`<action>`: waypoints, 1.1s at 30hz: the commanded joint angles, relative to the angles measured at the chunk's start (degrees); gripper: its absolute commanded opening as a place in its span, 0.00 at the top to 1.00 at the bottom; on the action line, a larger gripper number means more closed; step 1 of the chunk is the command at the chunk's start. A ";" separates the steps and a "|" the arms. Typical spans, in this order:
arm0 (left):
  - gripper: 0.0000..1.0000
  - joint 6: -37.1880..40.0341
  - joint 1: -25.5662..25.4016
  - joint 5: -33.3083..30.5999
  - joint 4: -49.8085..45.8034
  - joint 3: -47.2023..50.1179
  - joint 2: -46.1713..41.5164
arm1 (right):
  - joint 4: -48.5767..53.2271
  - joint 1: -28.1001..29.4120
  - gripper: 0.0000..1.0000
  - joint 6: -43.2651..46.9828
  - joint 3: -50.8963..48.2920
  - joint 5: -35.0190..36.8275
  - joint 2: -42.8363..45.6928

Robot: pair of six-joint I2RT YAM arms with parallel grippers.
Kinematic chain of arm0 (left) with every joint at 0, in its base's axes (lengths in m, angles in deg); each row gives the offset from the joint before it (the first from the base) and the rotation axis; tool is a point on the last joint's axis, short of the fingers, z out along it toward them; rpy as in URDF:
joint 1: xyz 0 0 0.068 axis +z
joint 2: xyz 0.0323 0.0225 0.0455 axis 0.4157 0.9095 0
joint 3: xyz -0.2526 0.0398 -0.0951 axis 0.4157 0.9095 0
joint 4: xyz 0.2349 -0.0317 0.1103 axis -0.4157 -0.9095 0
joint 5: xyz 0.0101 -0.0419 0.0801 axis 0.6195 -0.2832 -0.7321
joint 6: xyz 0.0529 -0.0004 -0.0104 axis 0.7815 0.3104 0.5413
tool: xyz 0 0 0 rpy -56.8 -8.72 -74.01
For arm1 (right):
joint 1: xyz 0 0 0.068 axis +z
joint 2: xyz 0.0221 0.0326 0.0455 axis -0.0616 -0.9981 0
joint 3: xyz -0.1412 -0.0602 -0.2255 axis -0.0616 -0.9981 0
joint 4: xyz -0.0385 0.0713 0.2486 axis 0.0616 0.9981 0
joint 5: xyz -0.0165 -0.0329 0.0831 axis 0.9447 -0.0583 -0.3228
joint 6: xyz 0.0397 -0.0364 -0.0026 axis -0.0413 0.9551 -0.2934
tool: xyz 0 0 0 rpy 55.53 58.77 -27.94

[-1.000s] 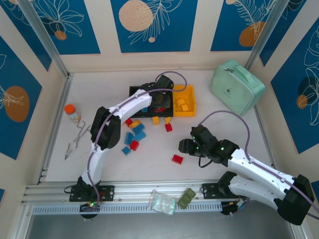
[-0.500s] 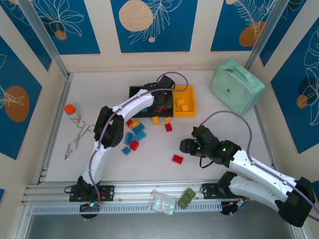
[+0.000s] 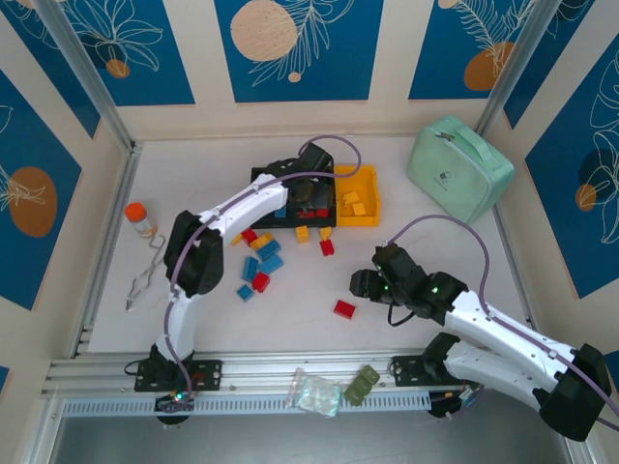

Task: Sort the legos into containers by color
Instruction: Place the lego in the container, then pick up the lego from the bottom-center of the table.

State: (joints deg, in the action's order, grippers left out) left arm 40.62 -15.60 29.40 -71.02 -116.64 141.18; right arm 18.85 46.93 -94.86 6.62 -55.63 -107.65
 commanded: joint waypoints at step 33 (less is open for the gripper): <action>0.34 -2.20 0.00 15.31 17.34 63.94 -50.38 | 8.56 5.94 0.24 -13.96 13.49 -1.74 -29.36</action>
State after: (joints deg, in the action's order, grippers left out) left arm 39.47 -15.68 44.26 -53.88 -53.93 93.01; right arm 27.68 52.28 -106.89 18.17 -56.30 -135.30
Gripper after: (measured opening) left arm 0.663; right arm 0.754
